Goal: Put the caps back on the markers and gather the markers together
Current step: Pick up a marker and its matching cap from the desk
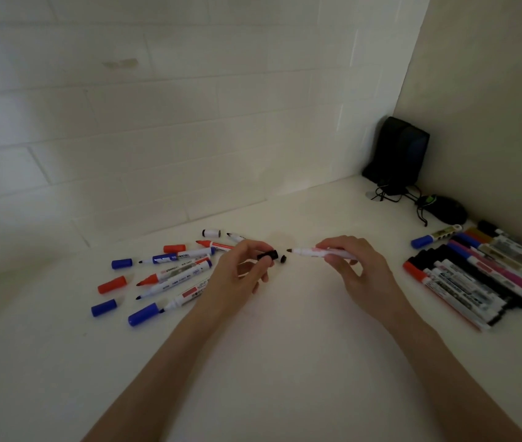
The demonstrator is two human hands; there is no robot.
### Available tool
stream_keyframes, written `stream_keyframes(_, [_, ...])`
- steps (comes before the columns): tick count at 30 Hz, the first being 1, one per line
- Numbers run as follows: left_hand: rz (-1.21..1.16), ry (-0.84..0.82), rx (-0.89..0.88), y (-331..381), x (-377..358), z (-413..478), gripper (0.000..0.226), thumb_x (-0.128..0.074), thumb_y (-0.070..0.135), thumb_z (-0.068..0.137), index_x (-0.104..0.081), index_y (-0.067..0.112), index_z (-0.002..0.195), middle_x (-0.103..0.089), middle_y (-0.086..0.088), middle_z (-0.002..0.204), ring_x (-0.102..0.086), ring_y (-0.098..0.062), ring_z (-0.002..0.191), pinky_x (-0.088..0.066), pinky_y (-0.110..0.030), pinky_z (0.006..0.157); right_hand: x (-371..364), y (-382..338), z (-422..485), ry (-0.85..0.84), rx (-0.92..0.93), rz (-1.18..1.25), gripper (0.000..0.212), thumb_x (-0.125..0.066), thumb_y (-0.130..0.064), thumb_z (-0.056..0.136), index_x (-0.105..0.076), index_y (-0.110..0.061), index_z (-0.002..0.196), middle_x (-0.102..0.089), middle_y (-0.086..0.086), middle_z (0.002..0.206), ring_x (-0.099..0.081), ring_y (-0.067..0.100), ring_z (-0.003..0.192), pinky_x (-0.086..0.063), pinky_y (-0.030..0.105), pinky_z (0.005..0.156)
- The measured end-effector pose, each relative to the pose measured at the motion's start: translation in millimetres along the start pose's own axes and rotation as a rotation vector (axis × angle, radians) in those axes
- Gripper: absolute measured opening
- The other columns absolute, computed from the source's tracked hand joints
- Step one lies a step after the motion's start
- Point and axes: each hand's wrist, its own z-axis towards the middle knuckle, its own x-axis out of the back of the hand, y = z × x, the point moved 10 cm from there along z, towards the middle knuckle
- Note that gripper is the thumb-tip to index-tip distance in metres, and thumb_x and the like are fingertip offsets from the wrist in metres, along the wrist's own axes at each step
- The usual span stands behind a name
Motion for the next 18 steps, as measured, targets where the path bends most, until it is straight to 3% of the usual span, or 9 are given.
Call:
stream_keyframes(9, [0.044, -0.021, -0.004, -1, -2, 0, 0.015, -0.064, 0.019, 0.095, -0.068, 0.019, 0.109, -0.069, 0.017, 0.09, -0.067, -0.01, 0.068, -0.046, -0.017, 0.055, 1, -14, -1, 0.0, 0.066, -0.033, 0.021, -0.064, -0.012, 0.096, -0.072, -0.024, 0.111, -0.069, -0.012, 0.103, -0.056, 0.011, 0.096, -0.035, 0.012, 0.08])
stream_keyframes(13, [0.058, -0.034, -0.028, 3, -3, -1, 0.015, -0.066, 0.017, 0.093, -0.07, 0.018, 0.108, -0.071, 0.013, 0.092, -0.067, -0.011, 0.067, -0.045, -0.015, 0.055, -1, -19, 0, -0.006, 0.098, -0.051, 0.021, -0.065, -0.012, 0.096, -0.073, -0.022, 0.112, -0.068, -0.013, 0.103, -0.056, 0.01, 0.096, -0.04, 0.019, 0.084])
stream_keyframes(15, [0.064, -0.041, -0.046, 6, -5, -1, 0.016, -0.067, 0.016, 0.092, -0.072, 0.017, 0.107, -0.072, 0.008, 0.091, -0.069, -0.012, 0.066, -0.047, -0.022, 0.053, -3, -22, -1, -0.011, 0.121, -0.067, 0.021, -0.065, -0.013, 0.096, -0.074, -0.022, 0.112, -0.068, -0.015, 0.102, -0.056, 0.009, 0.095, -0.042, 0.022, 0.084])
stream_keyframes(18, [0.049, -0.033, -0.032, 5, -7, -3, 0.017, -0.07, 0.015, 0.09, -0.075, 0.017, 0.106, -0.075, 0.005, 0.086, -0.07, -0.012, 0.065, -0.05, -0.021, 0.057, -6, -29, -2, -0.04, 0.149, -0.069, 0.02, -0.066, -0.013, 0.095, -0.074, -0.022, 0.112, -0.067, -0.018, 0.098, -0.054, 0.003, 0.092, -0.039, 0.015, 0.082])
